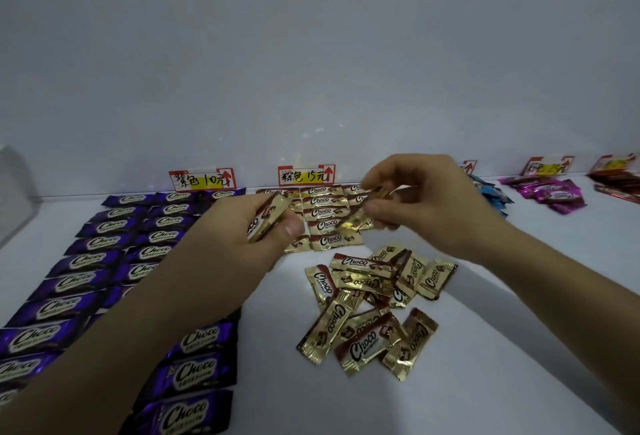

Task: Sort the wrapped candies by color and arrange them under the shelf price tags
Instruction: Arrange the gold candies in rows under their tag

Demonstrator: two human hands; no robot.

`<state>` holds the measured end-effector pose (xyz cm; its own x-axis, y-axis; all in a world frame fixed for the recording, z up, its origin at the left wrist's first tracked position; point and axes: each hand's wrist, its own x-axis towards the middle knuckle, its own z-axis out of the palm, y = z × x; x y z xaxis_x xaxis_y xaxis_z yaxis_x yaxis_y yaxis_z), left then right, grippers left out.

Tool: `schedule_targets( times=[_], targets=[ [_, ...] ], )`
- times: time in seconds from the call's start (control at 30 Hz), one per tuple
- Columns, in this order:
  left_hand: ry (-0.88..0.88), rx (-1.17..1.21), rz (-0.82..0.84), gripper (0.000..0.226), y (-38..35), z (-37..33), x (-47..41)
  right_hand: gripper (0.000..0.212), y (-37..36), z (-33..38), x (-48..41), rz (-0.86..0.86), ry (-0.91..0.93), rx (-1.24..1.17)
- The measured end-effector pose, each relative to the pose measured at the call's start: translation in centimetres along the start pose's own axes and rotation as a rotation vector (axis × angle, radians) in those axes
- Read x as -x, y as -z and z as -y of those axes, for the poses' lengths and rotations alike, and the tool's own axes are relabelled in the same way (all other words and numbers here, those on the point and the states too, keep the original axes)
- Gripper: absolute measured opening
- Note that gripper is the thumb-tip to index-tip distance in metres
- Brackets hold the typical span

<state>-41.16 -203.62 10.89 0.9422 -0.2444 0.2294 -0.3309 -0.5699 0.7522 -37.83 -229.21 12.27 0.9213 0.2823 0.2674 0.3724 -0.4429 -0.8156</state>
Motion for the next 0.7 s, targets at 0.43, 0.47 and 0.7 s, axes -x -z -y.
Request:
schedule_targets(
  times=[0.43, 0.47, 0.7],
  targets=[
    [0.154, 0.199, 0.108, 0.021, -0.2, -0.5, -0.1, 0.029, 1.3, -4.6, 0.8, -0.012, 0.189, 0.643],
    [0.228, 0.321, 0.116, 0.02, -0.1, -0.5, -0.3, 0.026, 1.1, -4.8, 0.7, -0.001, 0.173, 0.629],
    [0.218, 0.469, 0.139, 0.031, 0.0, -1.3, 0.2, 0.022, 0.3, -5.7, 1.1, -0.056, 0.05, 0.562]
  ],
)
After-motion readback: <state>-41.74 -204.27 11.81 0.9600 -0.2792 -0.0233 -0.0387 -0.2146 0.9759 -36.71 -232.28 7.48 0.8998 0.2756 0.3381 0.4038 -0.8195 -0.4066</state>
